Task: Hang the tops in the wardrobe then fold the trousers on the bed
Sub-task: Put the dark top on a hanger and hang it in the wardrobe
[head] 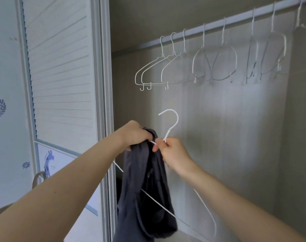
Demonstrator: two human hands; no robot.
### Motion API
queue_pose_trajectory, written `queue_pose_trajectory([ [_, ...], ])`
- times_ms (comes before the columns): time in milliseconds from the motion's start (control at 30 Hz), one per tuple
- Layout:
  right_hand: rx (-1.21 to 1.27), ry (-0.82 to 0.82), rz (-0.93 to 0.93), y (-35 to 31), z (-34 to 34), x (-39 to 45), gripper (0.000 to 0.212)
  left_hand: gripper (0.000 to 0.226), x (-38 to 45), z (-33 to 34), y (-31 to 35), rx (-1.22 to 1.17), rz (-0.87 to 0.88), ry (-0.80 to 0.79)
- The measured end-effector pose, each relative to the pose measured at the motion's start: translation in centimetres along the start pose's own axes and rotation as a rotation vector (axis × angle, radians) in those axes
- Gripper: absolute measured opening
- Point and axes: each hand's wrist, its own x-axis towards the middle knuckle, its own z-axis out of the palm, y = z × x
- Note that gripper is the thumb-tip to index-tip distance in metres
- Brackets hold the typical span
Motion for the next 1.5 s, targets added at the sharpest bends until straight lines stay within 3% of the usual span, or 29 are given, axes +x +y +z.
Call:
queue_pose_trajectory([
  [133,0.048,0.097,-0.081,0.0,-1.5,0.0,0.04,0.037,-0.7,-1.6,0.5,0.003,-0.022,-0.314],
  [233,0.019,0.128,-0.092,0.0,-3.0,0.3,0.039,0.038,-1.5,-3.3,0.1,0.24,0.071,-0.371],
  [367,-0.057,0.097,-0.115,0.3,-3.8,0.5,0.038,0.049,-1.9,-2.9,0.1,0.582,0.293,-0.289],
  [533,0.071,0.129,-0.087,0.7,-4.3,1.1,0.038,0.043,-1.6,-1.1,-0.4,0.37,0.476,-0.197],
  [600,-0.026,0.132,-0.136,0.9,-4.1,1.3,0.032,0.039,-1.1,-0.6,-1.0,0.362,0.547,-0.103],
  [667,-0.195,0.234,-0.235,1.4,-3.4,0.9,0.021,0.036,-0.3,-0.3,-1.8,0.34,0.547,-0.005],
  [767,-0.256,0.441,-0.504,2.5,-2.0,-1.1,0.03,0.035,1.0,-0.6,-2.7,0.232,0.468,0.194],
  [833,-0.126,0.316,-0.538,3.6,-0.4,-2.4,0.016,0.036,1.5,-1.0,-2.9,0.155,0.455,0.307],
  [900,-0.077,0.079,-0.396,5.0,1.7,-3.0,0.01,0.04,1.7,-1.5,-2.7,0.101,0.476,0.365],
  [1033,0.097,-0.342,-0.087,7.0,4.6,-2.9,0.019,0.036,1.3,-2.3,-2.4,-0.068,0.505,0.316],
  [1133,0.105,-0.594,-0.032,8.0,5.0,-2.9,0.033,0.036,0.7,-3.7,-3.3,-0.222,0.485,0.285],
  [1200,-0.096,-0.613,-0.077,9.2,4.5,-3.1,0.034,0.032,0.2,-5.2,-4.6,-0.308,0.439,0.288],
  [1267,-0.305,-0.503,-0.194,10.5,3.6,-2.9,0.023,0.027,-0.3,-6.9,-6.6,-0.34,0.376,0.285],
  [1367,-0.603,-0.319,-0.32,11.8,1.4,-1.5,0.018,0.038,-1.0,-8.9,-9.7,-0.215,0.293,0.282],
  [1500,-0.78,-0.306,-0.375,12.6,-0.9,0.7,0.019,0.044,-1.9,-10.1,-12.8,-0.008,0.236,0.285],
])
